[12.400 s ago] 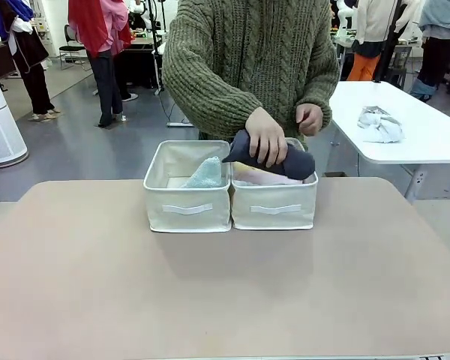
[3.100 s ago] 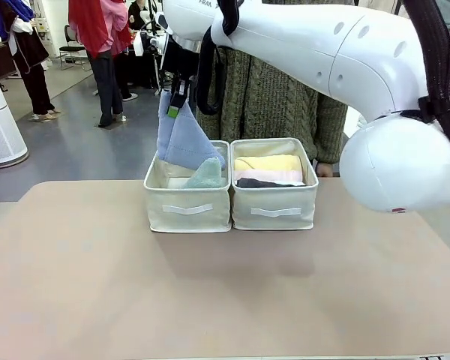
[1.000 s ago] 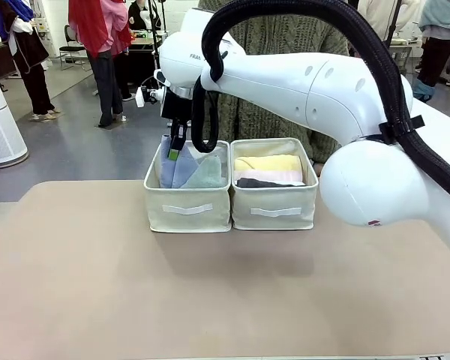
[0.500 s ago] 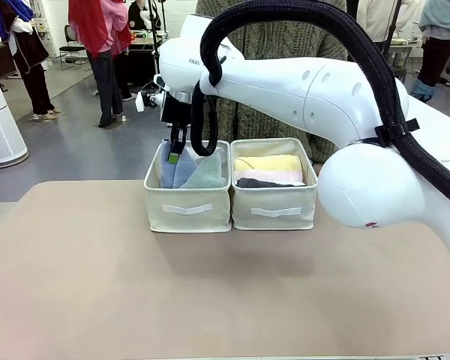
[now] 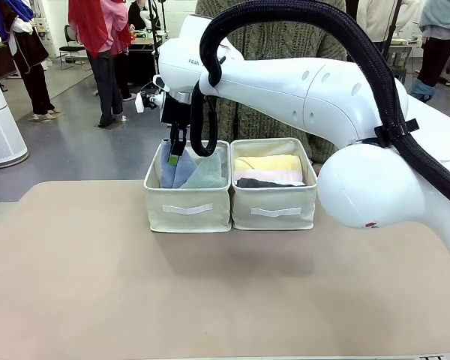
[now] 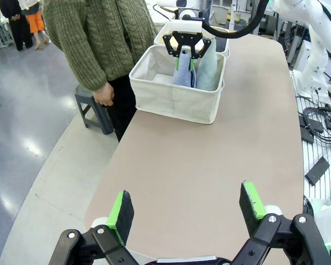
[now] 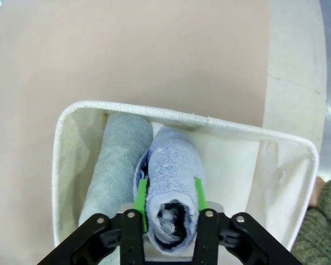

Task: Sort the towels based on their folding style.
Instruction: Pick up another triangle-folded towel from the table and place it in the left Fabric basket.

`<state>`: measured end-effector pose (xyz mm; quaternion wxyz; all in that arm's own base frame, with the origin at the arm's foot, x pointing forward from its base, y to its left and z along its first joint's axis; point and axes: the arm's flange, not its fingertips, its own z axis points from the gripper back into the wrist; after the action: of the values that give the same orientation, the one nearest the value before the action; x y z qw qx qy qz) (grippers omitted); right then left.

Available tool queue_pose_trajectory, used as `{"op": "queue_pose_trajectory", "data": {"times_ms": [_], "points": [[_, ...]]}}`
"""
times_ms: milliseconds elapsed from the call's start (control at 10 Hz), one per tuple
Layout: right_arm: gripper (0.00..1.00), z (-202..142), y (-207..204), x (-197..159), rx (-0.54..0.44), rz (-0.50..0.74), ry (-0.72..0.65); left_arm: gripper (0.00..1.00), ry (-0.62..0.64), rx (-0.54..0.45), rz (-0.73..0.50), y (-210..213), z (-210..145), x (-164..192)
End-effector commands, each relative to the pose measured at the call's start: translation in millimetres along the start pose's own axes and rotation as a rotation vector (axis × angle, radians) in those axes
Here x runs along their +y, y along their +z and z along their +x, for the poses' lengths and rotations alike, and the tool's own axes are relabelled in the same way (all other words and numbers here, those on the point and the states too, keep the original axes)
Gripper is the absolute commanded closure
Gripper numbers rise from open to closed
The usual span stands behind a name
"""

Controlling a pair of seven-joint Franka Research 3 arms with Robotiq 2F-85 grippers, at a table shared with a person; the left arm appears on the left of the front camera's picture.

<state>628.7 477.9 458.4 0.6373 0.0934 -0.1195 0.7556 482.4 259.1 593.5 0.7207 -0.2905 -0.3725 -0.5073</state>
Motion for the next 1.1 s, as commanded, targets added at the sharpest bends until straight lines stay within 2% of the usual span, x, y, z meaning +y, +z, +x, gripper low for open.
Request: {"op": "queue_pose_trajectory", "data": {"times_ms": [0,1000], "points": [[0.00,11.2,3.0,-20.2,0.001,0.012,0.023,0.00,0.001,0.002,0.005,0.8,0.0,-1.7],[0.00,10.4,5.3,-20.0,-0.004,0.020,0.022,0.00,0.001,0.002,0.005,0.8,0.0,-1.7]]}}
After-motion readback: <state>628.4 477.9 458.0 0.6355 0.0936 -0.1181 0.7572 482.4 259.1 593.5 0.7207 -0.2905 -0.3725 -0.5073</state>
